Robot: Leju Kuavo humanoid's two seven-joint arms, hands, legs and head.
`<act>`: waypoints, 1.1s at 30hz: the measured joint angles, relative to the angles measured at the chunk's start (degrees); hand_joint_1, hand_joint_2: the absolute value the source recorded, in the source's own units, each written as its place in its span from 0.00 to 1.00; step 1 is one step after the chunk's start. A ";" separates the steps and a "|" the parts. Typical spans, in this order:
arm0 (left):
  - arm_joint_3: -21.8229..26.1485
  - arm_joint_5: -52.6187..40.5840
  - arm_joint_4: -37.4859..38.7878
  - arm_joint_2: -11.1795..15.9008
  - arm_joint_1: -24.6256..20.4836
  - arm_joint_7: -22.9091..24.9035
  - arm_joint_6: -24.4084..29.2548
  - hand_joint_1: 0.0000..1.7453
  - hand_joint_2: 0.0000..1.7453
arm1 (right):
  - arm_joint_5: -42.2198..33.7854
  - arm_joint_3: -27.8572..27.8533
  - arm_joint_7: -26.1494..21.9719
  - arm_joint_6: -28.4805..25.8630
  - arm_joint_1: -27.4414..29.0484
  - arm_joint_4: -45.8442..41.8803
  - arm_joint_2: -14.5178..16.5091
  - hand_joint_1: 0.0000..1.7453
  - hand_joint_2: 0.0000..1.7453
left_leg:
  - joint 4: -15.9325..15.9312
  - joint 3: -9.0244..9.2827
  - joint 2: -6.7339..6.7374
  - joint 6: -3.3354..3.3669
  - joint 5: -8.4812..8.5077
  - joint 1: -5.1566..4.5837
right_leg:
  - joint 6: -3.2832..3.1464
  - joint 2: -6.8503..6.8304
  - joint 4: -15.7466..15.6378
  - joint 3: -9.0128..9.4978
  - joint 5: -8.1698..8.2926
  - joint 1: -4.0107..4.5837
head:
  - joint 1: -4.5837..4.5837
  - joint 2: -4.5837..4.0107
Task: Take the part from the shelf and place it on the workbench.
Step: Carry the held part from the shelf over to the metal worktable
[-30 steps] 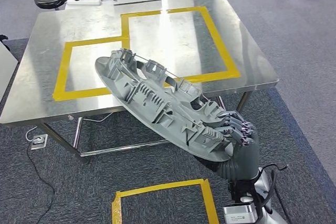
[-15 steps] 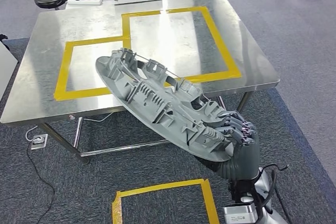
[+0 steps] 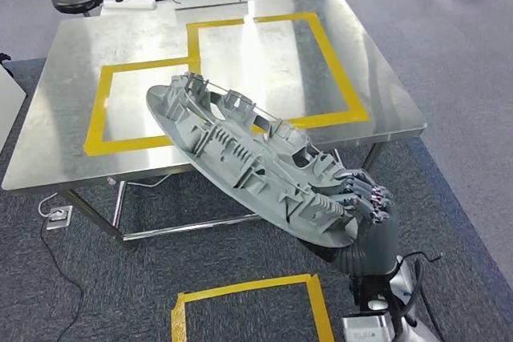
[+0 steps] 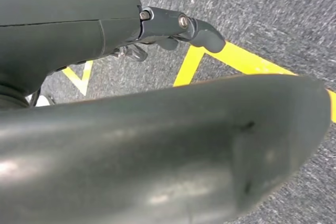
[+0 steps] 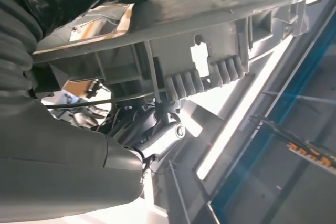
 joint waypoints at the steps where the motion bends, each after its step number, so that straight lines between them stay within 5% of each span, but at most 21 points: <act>1: -0.01 -0.01 0.00 -0.04 -0.01 0.00 -0.02 0.00 0.00 | 0.03 -0.03 -0.04 -0.01 -0.02 -0.04 -0.03 1.00 1.00 | -0.47 0.32 0.05 0.03 0.23 0.21 | 0.15 -0.01 3.00 -1.49 -1.56 -0.07 | 0.16 0.00; 4: -0.02 -0.04 0.00 -0.03 -0.02 0.00 -0.04 0.00 0.00 | 0.02 -0.04 -0.08 -0.01 0.01 -0.04 -0.12 1.00 1.00 | -0.27 0.37 0.04 -0.19 -0.05 0.42 | 0.96 -0.05 12.12 -6.16 -4.81 -0.55 | 0.38 0.00; 6: -0.02 -0.08 0.00 -0.08 0.05 0.00 -0.09 0.00 0.00 | 0.02 -0.04 -0.05 -0.01 0.05 -0.03 -0.22 1.00 1.00 | 0.43 0.36 -0.04 -0.83 -0.64 0.79 | 1.54 -0.11 9.86 -5.25 -2.36 -0.99 | 0.39 0.00; 8: -0.02 -0.13 0.00 -0.07 0.14 0.00 -0.17 0.00 0.00 | 0.03 -0.03 -0.03 -0.01 0.01 -0.02 -0.31 1.00 1.00 | 1.76 0.14 -0.16 -1.86 -1.63 1.15 | 2.15 0.05 2.94 -1.71 0.53 -1.30 | 0.57 0.00; 10: -0.03 -0.16 0.00 0.07 0.15 0.00 -0.21 0.00 0.00 | 0.03 -0.02 -0.03 -0.02 0.02 -0.06 -0.31 1.00 1.00 | 3.03 -0.31 -0.27 -2.75 -2.39 1.13 | 1.40 0.40 -0.23 0.16 0.89 -1.25 | 0.72 0.01; 12: -0.04 -0.16 0.00 0.10 0.16 0.02 -0.23 0.00 0.00 | 0.03 -0.05 0.02 -0.04 0.09 -0.09 -0.32 1.00 1.00 | 3.43 -0.51 -0.34 -3.16 -2.55 1.10 | -0.16 0.57 0.14 0.10 0.56 -1.04 | 0.56 0.01; 14: -0.04 -0.16 0.00 0.06 0.17 0.05 -0.24 0.00 0.00 | 0.04 -0.08 0.08 -0.05 0.09 -0.07 -0.33 1.00 1.00 | 4.13 -0.75 -0.12 -3.48 -3.17 1.23 | -1.07 0.51 0.22 0.08 0.51 -1.02 | 0.32 0.00; 16: -0.04 -0.16 0.00 0.05 0.09 0.07 -0.22 0.00 0.00 | 0.05 -0.08 0.07 -0.05 0.04 -0.08 -0.33 1.00 1.00 | 8.73 -2.90 0.20 -3.75 -5.72 1.27 | -1.66 0.27 0.15 0.22 0.42 -0.97 | -0.13 0.00; 18: -0.04 -0.16 0.00 0.04 0.03 0.07 -0.20 0.00 0.00 | 0.06 -0.06 0.07 -0.05 0.06 -0.08 -0.33 1.00 1.00 | 16.69 -6.89 0.30 -3.77 -9.00 1.22 | -1.99 0.00 0.16 0.31 0.24 -0.68 | -0.55 0.00; 20: -0.04 -0.16 0.00 0.00 0.14 0.07 -0.20 0.00 0.00 | 0.07 -0.03 0.08 -0.05 0.11 -0.07 -0.33 1.00 1.00 | 20.72 -9.25 0.31 -3.42 -9.42 1.10 | -2.25 -0.12 0.16 0.52 0.03 -0.35 | -0.66 0.00; 23: -0.04 -0.16 0.00 0.01 0.24 0.07 -0.20 0.00 0.00 | 0.07 0.00 0.08 -0.05 0.08 -0.08 -0.33 1.00 1.00 | 12.59 -6.19 0.32 -1.72 -3.25 0.38 | -2.50 -0.14 0.07 1.34 -0.44 0.12 | -0.74 0.00; 25: -0.05 -0.16 0.00 0.06 0.18 0.07 -0.19 0.00 0.00 | 0.06 -0.02 0.08 -0.08 -0.01 -0.08 -0.33 1.00 1.00 | 6.79 -3.70 0.44 -0.53 -1.03 -0.21 | -2.28 -0.19 -0.10 1.61 -0.64 0.30 | -0.70 0.00; 30: -0.06 -0.16 0.01 0.00 0.27 0.07 -0.17 0.00 0.00 | 0.05 -0.03 0.09 -0.16 -0.08 -0.09 -0.35 1.00 1.00 | 3.17 -2.25 0.53 -0.28 -1.02 -0.16 | -0.82 -0.37 0.46 0.80 -1.39 0.24 | -0.70 0.00; 33: -0.06 -0.16 0.02 -0.12 0.18 0.07 -0.16 0.00 0.00 | 0.05 -0.02 0.05 -0.19 -0.16 -0.09 -0.37 1.00 1.00 | 2.55 -1.64 0.53 -0.05 -1.03 -0.01 | -0.28 -0.27 9.40 -3.95 -5.36 0.12 | -0.09 0.00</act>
